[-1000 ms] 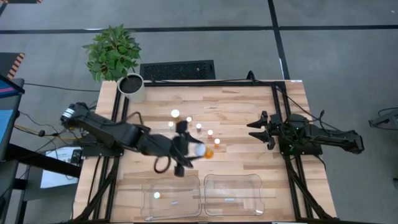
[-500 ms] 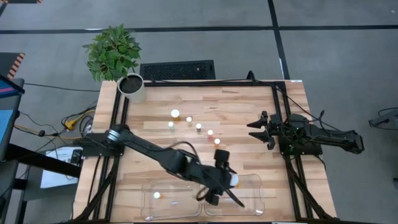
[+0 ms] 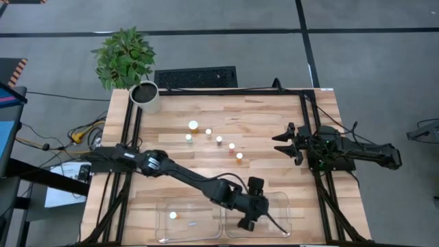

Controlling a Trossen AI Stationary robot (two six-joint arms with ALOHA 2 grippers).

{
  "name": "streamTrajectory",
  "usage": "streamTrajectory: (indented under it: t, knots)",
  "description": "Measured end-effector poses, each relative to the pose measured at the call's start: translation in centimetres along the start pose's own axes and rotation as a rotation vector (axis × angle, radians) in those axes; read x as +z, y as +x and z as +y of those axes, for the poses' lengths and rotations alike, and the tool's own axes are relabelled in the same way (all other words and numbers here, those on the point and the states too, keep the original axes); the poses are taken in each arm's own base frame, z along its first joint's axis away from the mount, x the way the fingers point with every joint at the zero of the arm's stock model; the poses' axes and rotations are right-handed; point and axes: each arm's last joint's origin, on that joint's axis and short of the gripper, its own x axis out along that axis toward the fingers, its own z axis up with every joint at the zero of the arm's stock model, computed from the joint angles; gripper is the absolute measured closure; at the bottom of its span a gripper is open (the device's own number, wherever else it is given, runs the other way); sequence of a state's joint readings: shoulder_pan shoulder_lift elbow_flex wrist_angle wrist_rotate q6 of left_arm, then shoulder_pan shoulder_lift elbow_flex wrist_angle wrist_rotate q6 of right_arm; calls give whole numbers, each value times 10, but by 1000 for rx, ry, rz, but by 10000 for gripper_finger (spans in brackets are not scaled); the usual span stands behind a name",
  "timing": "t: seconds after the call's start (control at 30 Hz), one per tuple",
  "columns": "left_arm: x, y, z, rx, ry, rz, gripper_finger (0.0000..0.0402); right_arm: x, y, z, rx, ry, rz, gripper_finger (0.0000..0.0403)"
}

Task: Pick and place medicine bottles into bin by pill shape (circle, oval)
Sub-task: Put the orange capsule bottle into the right transparent bin

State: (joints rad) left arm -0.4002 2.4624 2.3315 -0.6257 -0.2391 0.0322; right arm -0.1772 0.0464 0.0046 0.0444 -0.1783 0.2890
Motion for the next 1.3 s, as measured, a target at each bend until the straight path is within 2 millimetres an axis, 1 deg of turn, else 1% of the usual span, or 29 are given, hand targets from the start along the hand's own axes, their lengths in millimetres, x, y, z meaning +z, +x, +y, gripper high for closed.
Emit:
streamTrajectory:
  t: [0.07,0.17,0.27,0.33,0.4,0.57,0.7,0.8,0.93,1.07,1.2,1.3]
  knots:
    - [-3,6,2,-17,-6,4,194,0,0,0,0,0,0,178]
    - [-5,9,2,-49,-7,13,194,0,0,0,0,0,1,178]
    - [-11,17,-3,-104,8,29,194,0,0,0,-2,1,6,178]
    - [-19,24,-7,-130,18,69,194,-1,1,0,-3,2,9,178]
    - [-22,28,-9,-145,21,81,194,-1,1,0,-4,2,13,178]
    - [-22,26,-15,-147,58,85,194,-2,1,-1,-6,4,19,178]
    - [-24,25,-18,-187,67,105,194,-2,1,-1,-6,4,21,178]
    - [-27,24,-18,-188,72,138,194,-2,1,-1,-6,4,21,178]
    - [-26,25,-17,-166,90,121,194,-2,1,-1,-6,4,21,178]
    - [-27,24,-17,-192,88,132,194,-2,1,-1,-6,4,21,178]
    - [-31,29,-19,-198,87,148,194,-2,1,-1,-6,4,21,178]
    - [-31,29,-19,-209,83,147,194,-2,1,-1,-6,4,21,178]
